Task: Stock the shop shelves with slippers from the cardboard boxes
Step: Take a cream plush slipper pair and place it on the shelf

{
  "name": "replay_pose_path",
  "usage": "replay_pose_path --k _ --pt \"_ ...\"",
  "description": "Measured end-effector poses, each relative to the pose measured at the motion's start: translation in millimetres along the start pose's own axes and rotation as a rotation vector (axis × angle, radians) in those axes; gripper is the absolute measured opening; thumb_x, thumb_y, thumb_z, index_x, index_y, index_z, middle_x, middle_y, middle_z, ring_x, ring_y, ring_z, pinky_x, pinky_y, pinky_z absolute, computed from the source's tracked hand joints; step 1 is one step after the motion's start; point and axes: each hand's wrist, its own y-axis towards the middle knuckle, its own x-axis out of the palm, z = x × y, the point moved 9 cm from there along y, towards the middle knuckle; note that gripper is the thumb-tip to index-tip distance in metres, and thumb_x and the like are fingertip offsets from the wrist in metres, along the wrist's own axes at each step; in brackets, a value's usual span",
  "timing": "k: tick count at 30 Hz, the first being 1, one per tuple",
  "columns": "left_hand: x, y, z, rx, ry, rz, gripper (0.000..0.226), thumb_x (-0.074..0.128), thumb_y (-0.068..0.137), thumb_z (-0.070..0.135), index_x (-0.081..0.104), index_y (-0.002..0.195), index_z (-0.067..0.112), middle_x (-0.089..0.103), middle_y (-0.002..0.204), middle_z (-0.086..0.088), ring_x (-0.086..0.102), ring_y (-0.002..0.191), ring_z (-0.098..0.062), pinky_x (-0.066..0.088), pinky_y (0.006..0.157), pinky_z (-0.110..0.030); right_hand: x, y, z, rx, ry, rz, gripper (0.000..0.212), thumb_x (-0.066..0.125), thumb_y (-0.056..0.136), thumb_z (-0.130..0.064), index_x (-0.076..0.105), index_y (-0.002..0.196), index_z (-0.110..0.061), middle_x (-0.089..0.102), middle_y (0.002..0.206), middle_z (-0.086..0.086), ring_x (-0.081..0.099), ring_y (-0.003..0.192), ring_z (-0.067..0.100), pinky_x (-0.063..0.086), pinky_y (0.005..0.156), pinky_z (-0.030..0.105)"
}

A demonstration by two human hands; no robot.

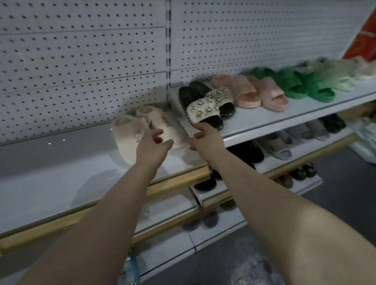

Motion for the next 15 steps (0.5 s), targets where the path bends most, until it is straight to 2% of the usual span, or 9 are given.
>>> replay_pose_path --k 3,6,9,12,15 --pt "28 -14 26 0.069 0.032 -0.079 0.043 0.07 0.083 0.026 0.056 0.123 0.022 0.057 0.11 0.0 0.059 0.103 -0.02 0.053 0.092 -0.045 -40 -15 3 0.01 0.001 0.078 0.046 0.069 0.089 -0.021 0.053 0.133 -0.022 0.062 0.108 -0.001 0.068 0.089 0.017 0.058 0.08 0.035" --pt "62 -28 46 0.115 0.046 -0.158 0.038 0.07 0.084 0.025 0.056 0.119 0.023 0.058 0.109 0.0 0.06 0.1 -0.02 0.053 0.092 -0.045 -80 -26 16 0.027 0.024 0.148 0.043 0.069 0.088 -0.02 0.056 0.129 -0.025 0.066 0.11 0.001 0.068 0.095 0.021 0.058 0.083 0.038" --pt "100 -42 66 0.167 0.088 -0.226 0.039 0.071 0.084 0.025 0.057 0.121 0.023 0.059 0.107 0.002 0.061 0.1 -0.019 0.054 0.091 -0.043 -124 -38 34 0.055 0.025 0.216 0.041 0.069 0.089 -0.02 0.058 0.128 -0.025 0.068 0.107 0.002 0.07 0.091 0.021 0.059 0.081 0.037" --pt "142 -58 84 0.212 0.124 -0.28 0.036 0.071 0.084 0.026 0.058 0.117 0.026 0.061 0.103 0.005 0.063 0.096 -0.019 0.054 0.089 -0.043 -170 -50 55 0.07 0.026 0.285 0.036 0.068 0.088 -0.02 0.06 0.123 -0.025 0.068 0.099 0.0 0.071 0.084 0.022 0.059 0.083 0.042" --pt "189 -74 97 0.233 0.147 -0.36 0.034 0.069 0.087 0.024 0.058 0.119 0.023 0.062 0.109 0.001 0.063 0.097 -0.021 0.053 0.091 -0.042 -213 -64 74 0.07 0.019 0.326 0.036 0.067 0.086 -0.025 0.061 0.121 -0.027 0.069 0.099 -0.003 0.07 0.087 0.019 0.058 0.086 0.042"
